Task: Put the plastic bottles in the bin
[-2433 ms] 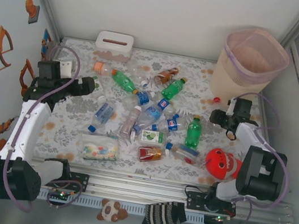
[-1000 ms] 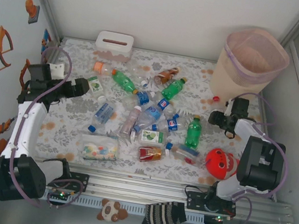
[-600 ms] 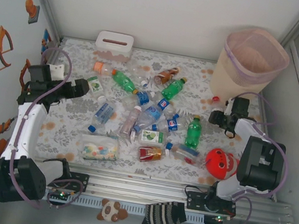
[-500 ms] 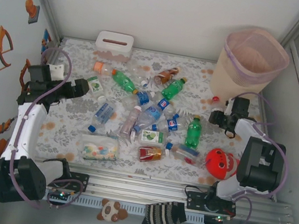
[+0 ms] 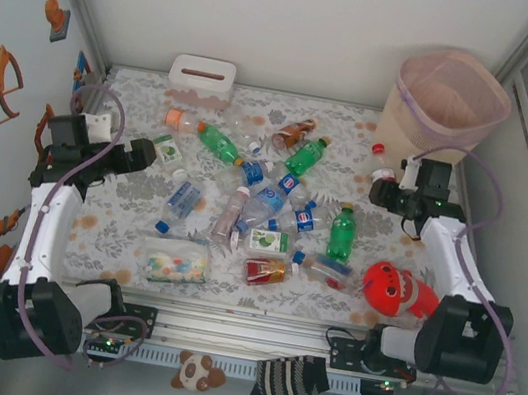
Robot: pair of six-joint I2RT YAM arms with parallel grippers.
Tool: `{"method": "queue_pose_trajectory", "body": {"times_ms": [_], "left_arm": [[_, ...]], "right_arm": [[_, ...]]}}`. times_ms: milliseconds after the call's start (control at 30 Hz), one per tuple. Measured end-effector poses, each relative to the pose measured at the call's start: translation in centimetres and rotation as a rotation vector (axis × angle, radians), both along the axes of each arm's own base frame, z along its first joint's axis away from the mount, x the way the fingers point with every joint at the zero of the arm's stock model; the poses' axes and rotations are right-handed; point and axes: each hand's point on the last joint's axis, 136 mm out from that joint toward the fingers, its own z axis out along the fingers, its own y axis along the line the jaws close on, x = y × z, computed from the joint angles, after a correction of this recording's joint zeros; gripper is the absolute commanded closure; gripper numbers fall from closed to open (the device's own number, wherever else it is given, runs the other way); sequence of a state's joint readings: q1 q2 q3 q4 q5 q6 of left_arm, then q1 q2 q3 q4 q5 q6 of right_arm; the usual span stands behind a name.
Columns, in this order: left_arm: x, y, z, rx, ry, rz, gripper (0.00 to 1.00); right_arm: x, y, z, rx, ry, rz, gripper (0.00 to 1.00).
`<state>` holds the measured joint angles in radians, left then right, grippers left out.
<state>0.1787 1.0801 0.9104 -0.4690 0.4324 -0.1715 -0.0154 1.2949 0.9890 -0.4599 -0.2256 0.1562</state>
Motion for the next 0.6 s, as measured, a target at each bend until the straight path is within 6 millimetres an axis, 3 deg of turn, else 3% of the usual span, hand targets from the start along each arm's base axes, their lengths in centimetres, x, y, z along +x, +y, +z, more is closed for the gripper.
{"method": "queue_pose_trajectory", "body": {"times_ms": [200,400,600], "left_arm": [[0.0,0.0,0.1,-0.007,-0.005,-0.001,0.03],[0.0,0.1,0.0,-0.017,-0.003,0.003,0.03],[0.0,0.0,0.1,-0.024,-0.003,0.000,0.03]], "right_arm": [[-0.5,1.7,6.9,0.064,-0.098,0.072,0.44],[-0.3,2.2,13.7,0.086,-0.207,0.094,0.46],[1.9,1.4,19.6,0.067,-0.301,0.044,0.45]]}}
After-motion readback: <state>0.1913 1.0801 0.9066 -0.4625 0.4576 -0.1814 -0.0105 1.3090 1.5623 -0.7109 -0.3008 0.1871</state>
